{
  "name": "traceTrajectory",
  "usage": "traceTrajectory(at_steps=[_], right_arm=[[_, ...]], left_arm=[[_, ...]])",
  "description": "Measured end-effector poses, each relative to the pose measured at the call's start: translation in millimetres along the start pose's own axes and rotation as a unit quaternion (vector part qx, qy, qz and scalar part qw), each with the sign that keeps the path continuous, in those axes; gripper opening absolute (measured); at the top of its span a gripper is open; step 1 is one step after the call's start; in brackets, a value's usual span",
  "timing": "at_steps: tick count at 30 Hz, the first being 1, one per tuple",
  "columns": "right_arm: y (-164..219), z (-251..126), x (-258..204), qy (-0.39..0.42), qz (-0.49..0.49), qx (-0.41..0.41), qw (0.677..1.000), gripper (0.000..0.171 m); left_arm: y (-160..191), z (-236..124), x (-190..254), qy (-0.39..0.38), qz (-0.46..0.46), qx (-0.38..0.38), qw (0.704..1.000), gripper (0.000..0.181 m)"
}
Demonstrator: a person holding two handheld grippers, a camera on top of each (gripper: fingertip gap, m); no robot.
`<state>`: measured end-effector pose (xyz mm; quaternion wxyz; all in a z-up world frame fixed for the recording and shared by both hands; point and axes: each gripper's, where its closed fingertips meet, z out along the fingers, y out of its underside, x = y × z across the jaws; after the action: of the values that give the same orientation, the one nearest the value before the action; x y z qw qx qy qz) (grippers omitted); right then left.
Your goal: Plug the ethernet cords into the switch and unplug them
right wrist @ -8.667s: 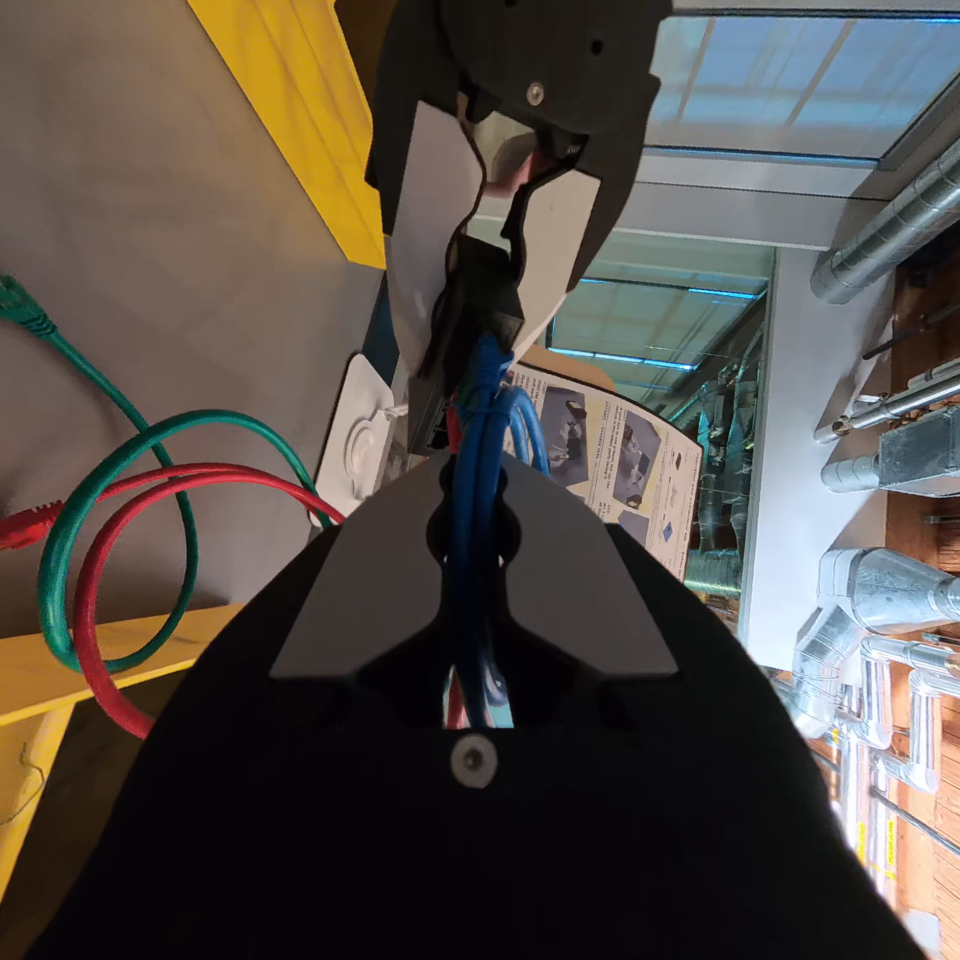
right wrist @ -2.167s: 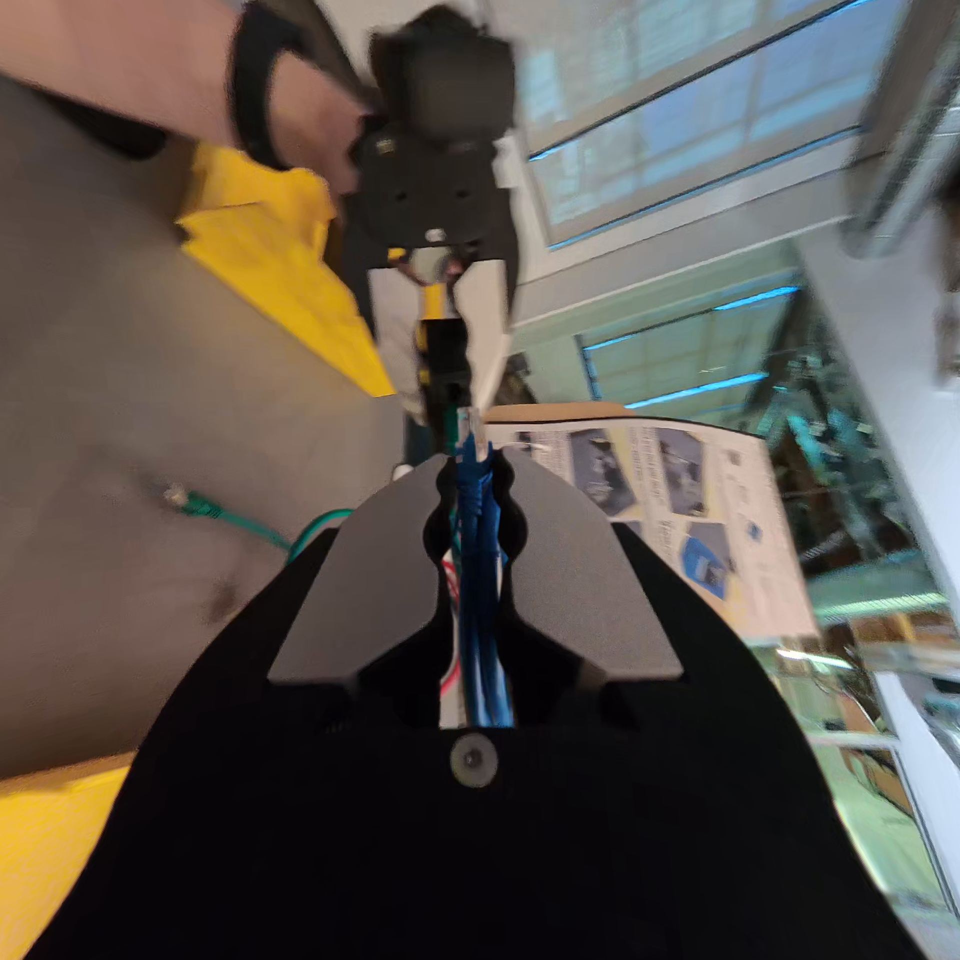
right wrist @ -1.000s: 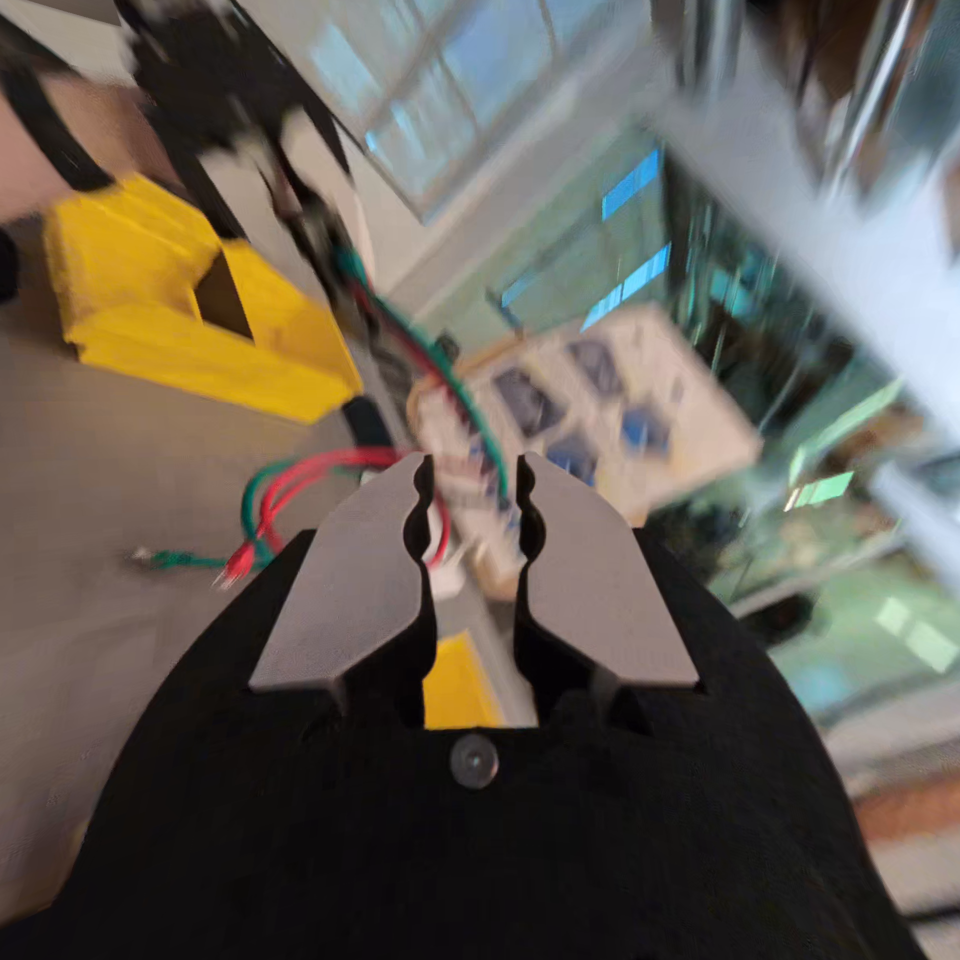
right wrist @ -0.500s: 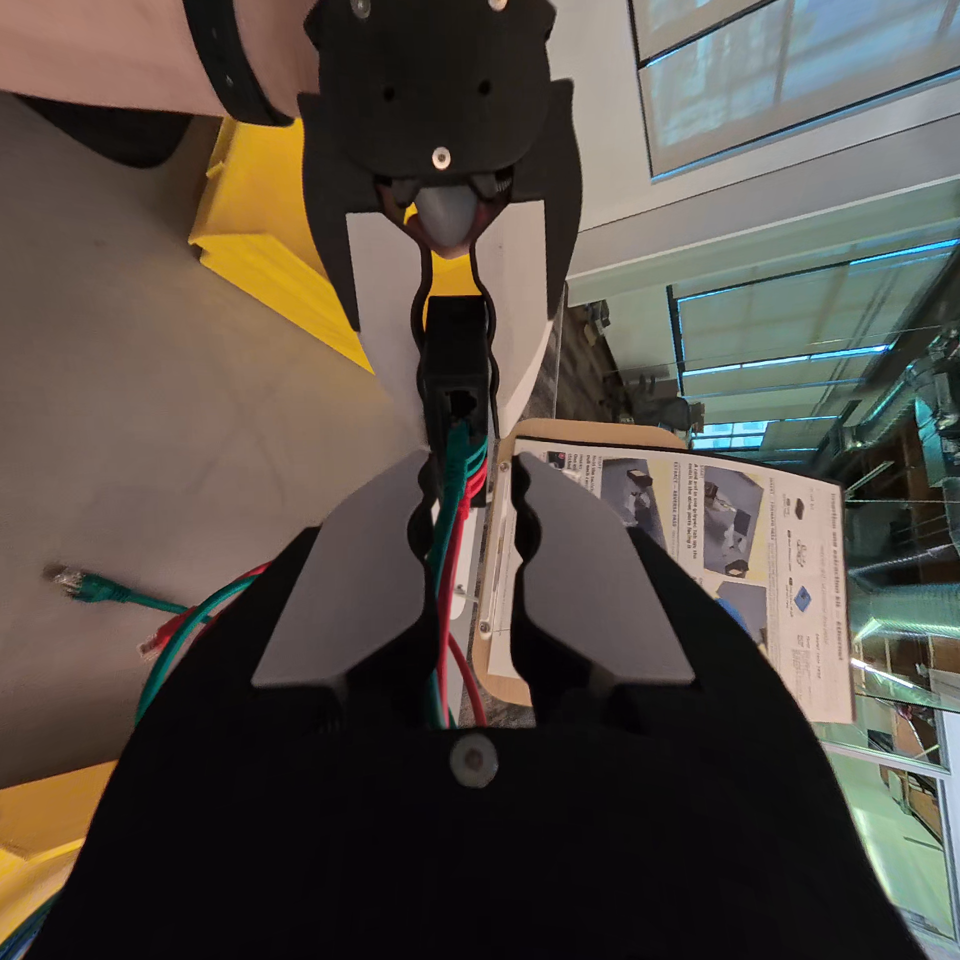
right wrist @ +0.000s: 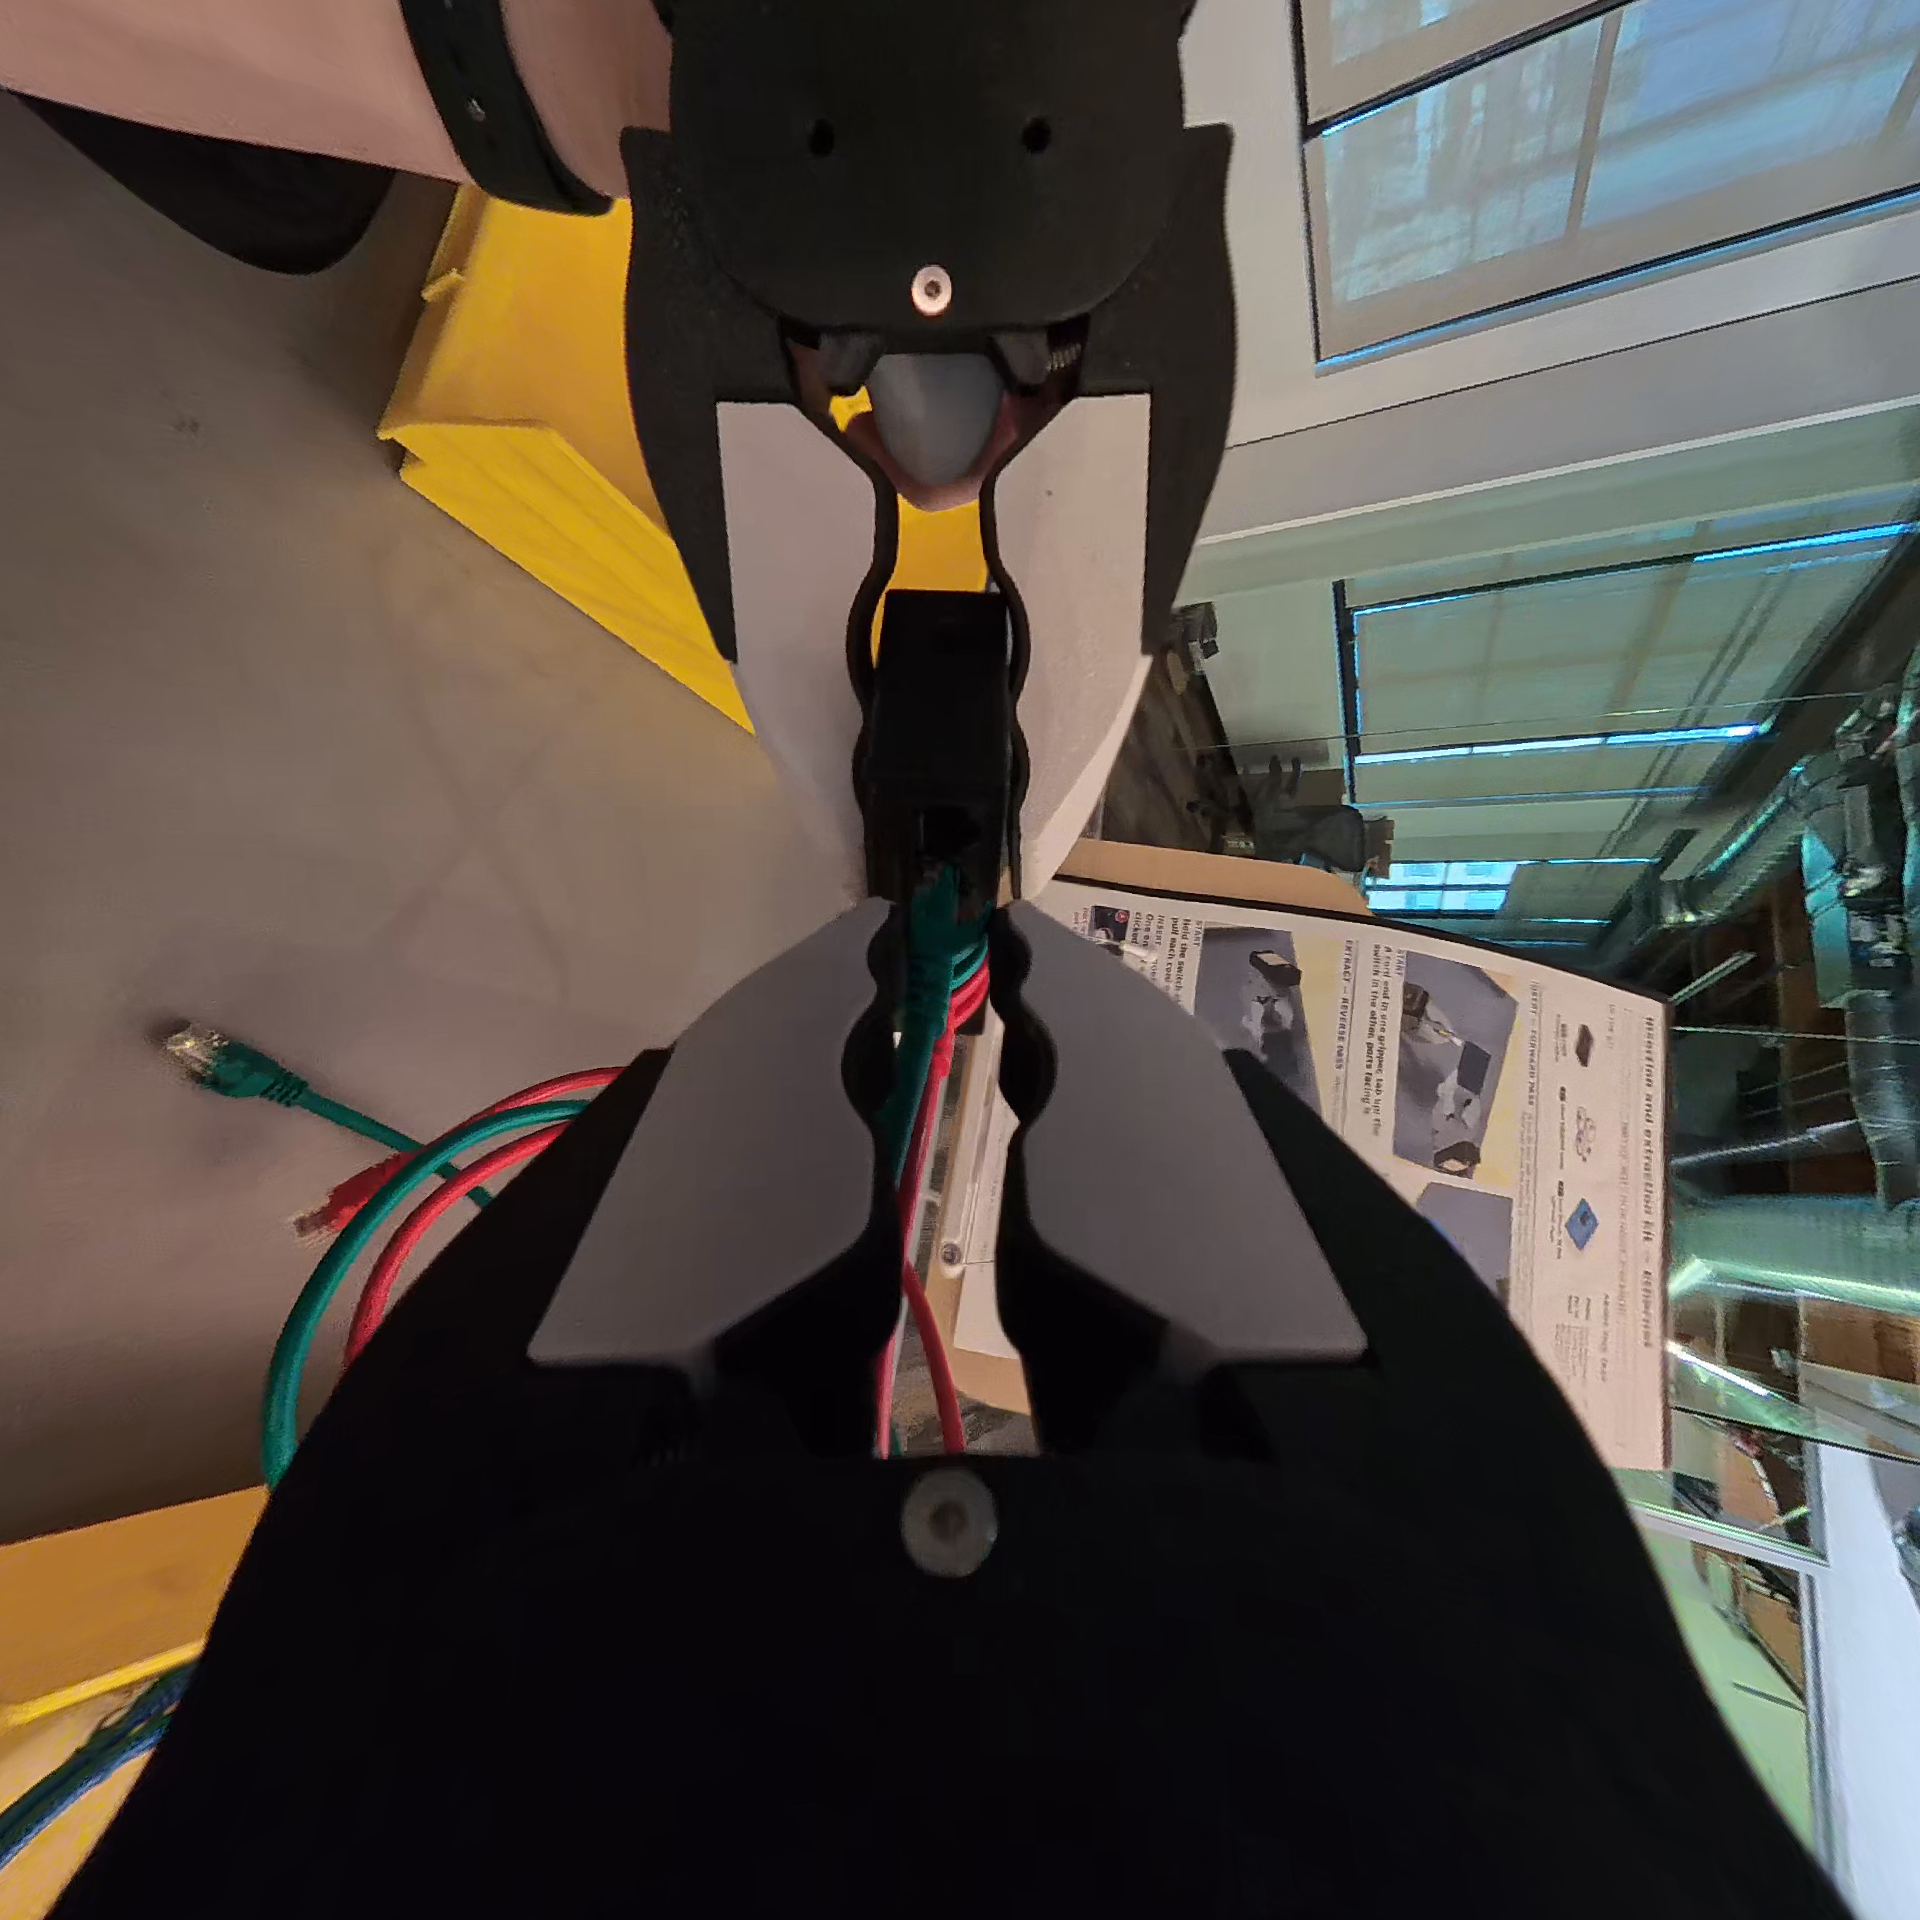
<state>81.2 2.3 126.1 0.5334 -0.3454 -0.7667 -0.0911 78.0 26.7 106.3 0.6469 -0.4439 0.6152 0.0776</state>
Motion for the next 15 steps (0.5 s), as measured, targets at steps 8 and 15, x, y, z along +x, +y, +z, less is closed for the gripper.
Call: traceTrajectory(at_steps=[8, 15], right_arm=[[6.4, -4.3, -8.8, -0.049, 0.004, -0.031, 0.998, 0.015], [12.5, -5.6, -19.2, -0.102, 0.008, -0.045, 0.994, 0.015]], left_arm=[[-2.7, 6.4, 4.2, 0.010, 0.016, -0.012, 1.000, 0.030], [-1.7, 12.2, 14.5, 0.038, 0.016, -0.012, 0.999, 0.030]])
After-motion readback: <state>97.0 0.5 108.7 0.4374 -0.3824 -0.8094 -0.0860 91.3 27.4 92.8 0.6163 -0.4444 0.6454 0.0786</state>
